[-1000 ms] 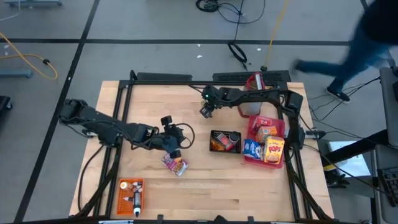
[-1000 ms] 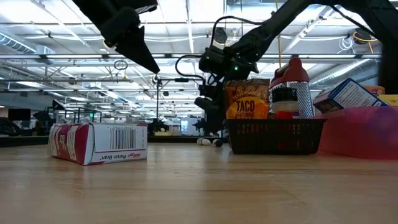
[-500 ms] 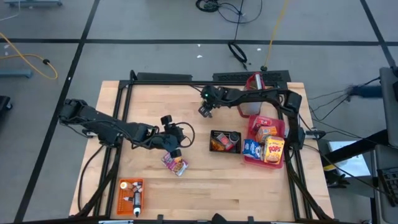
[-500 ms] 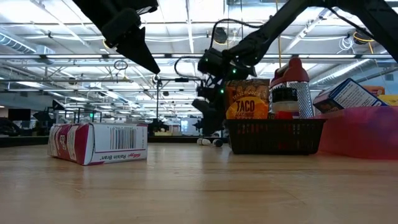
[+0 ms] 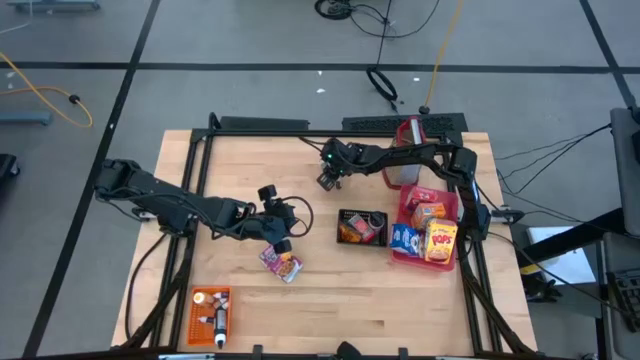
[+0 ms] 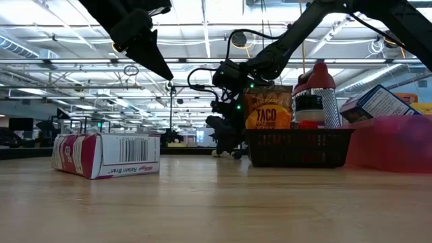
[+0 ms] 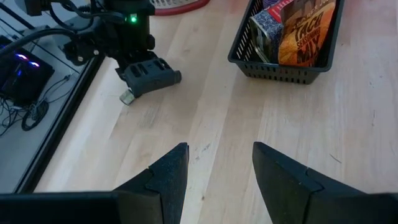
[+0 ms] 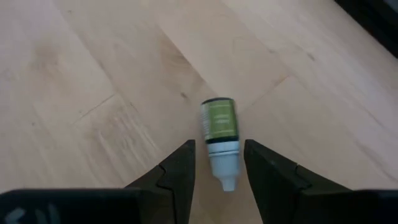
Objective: Pick & Place Kitchen Items
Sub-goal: Put the small green food coloring bottle into the orange bin
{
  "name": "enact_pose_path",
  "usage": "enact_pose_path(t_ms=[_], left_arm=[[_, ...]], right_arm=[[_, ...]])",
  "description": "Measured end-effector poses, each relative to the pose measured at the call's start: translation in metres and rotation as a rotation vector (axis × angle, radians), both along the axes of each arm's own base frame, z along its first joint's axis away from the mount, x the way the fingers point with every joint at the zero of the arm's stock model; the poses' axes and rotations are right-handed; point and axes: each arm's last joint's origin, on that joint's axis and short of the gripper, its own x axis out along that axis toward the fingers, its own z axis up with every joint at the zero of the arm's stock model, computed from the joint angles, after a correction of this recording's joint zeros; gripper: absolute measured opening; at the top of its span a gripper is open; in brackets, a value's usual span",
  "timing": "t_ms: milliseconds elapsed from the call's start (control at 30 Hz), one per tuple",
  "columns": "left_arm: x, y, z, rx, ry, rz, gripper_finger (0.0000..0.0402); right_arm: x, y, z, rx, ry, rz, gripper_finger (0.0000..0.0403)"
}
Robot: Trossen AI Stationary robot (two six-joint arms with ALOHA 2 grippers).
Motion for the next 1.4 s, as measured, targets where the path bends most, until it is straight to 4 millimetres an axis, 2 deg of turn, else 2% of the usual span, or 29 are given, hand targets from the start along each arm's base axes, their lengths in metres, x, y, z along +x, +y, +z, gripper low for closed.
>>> enact_pose_path(t_ms=[333, 433, 600, 900, 1000, 1133, 1400], left_arm=[[0.0, 0.0, 0.0, 0.0, 0.0, 0.0, 0.0182], [0.0, 0.0, 0.0, 0.0, 0.0, 0.0, 0.0182], [0.0, 0.0, 0.0, 0.001, 0.001, 0.0, 0.0182], [0.0, 0.0, 0.0, 0.001, 0.0, 0.0, 0.0182], [0.0, 0.0, 0.0, 0.001, 0.001, -0.001, 0.0182], [0.0, 0.0, 0.0, 0.007, 0.0, -0.007, 0.0182], [0.002, 0.0, 0.002, 0.021, -0.009, -0.024, 0.0182]], right_arm=[[-0.002, 0.001, -0.002, -0.004, 0.039, 0.027, 0.0122], [-0.002, 0.001, -0.002, -0.012, 0.046, 0.027, 0.0098], [-0.003, 0.001, -0.002, -0.028, 0.057, 0.022, 0.0029], [-0.003, 0.003, -0.002, -0.023, 0.069, 0.027, 0.0027], [-0.007, 0.009, 0.009, -0.018, 0.084, 0.037, 0.0027], [-0.006, 0.022, 0.032, -0.039, 0.042, 0.07, 0.0027], [-0.003, 0.073, 0.087, -0.096, -0.087, 0.201, 0.0027]])
